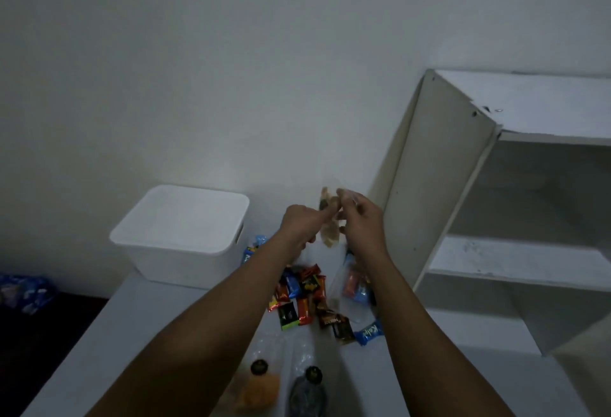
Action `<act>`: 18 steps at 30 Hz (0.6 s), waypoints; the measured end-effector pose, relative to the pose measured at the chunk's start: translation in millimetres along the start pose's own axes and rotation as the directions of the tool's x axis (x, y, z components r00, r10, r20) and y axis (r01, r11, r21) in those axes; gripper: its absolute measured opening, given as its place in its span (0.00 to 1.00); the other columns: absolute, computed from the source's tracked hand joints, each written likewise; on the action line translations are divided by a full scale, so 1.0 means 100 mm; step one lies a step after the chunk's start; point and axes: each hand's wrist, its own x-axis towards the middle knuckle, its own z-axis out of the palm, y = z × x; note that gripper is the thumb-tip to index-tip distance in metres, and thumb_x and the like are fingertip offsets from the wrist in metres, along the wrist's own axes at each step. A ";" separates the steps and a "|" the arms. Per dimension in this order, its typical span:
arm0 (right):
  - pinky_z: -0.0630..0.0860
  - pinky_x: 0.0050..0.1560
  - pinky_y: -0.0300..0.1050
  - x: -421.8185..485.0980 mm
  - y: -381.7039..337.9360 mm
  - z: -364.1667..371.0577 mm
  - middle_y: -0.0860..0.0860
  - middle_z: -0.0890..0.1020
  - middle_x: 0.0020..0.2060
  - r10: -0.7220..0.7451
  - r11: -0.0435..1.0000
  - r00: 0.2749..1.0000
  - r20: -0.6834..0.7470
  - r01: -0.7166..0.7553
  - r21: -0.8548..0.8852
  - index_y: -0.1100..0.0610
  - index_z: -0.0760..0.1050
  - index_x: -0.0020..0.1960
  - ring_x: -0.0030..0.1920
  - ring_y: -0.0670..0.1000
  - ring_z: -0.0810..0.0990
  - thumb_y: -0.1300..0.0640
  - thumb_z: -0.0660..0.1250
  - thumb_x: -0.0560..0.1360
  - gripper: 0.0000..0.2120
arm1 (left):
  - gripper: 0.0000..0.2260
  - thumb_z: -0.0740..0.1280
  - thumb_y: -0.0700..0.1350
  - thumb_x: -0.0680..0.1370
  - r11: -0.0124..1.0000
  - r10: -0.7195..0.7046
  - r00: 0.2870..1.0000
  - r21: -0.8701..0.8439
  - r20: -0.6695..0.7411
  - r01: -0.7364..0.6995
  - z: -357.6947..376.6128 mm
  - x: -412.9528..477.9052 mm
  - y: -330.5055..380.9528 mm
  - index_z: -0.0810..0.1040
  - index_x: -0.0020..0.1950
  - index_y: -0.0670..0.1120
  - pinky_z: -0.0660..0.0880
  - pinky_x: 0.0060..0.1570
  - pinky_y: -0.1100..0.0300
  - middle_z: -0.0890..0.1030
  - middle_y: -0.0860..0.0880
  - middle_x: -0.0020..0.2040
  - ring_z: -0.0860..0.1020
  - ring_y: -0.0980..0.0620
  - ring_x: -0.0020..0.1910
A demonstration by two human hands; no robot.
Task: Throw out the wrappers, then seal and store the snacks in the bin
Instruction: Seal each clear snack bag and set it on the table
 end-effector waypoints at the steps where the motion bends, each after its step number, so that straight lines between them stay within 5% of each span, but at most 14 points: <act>1: 0.81 0.48 0.50 -0.04 -0.10 0.00 0.46 0.85 0.42 -0.018 1.000 1.000 -0.005 0.018 -0.001 0.46 0.82 0.48 0.45 0.47 0.84 0.52 0.62 0.82 0.10 | 0.22 0.73 0.63 0.70 0.998 0.057 0.998 -0.003 -0.017 -0.057 -0.06 -0.06 0.03 0.78 0.42 0.43 0.65 0.29 0.62 0.74 0.49 0.34 0.73 0.51 0.34; 6: 0.76 0.46 0.46 -0.09 -0.66 -0.05 0.50 0.86 0.43 -0.104 0.994 0.992 0.071 0.105 -0.016 0.54 0.81 0.54 0.43 0.47 0.82 0.52 0.60 0.83 0.12 | 0.30 0.78 0.60 0.67 0.929 0.291 0.955 -0.220 -0.056 -0.296 -0.43 -0.33 0.31 0.74 0.63 0.49 0.75 0.46 0.61 0.78 0.51 0.58 0.78 0.52 0.56; 11: 0.75 0.45 0.47 -0.15 -1.24 0.12 0.52 0.85 0.42 -0.200 0.978 0.966 0.166 0.207 -0.025 0.56 0.79 0.53 0.42 0.47 0.82 0.52 0.61 0.82 0.11 | 0.09 0.72 0.46 0.76 0.773 0.477 0.878 -0.493 0.037 -0.399 -0.80 -0.55 0.73 0.82 0.54 0.44 0.78 0.43 0.55 0.85 0.48 0.48 0.83 0.47 0.48; 18: 0.76 0.47 0.51 -0.27 -1.66 0.54 0.50 0.84 0.44 -0.266 0.956 0.964 0.002 0.263 0.132 0.56 0.76 0.53 0.44 0.49 0.83 0.51 0.62 0.82 0.10 | 0.04 0.71 0.43 0.77 0.692 0.590 0.806 -0.486 -0.045 -0.534 -1.28 -0.78 1.08 0.82 0.49 0.44 0.77 0.39 0.57 0.83 0.47 0.43 0.83 0.48 0.41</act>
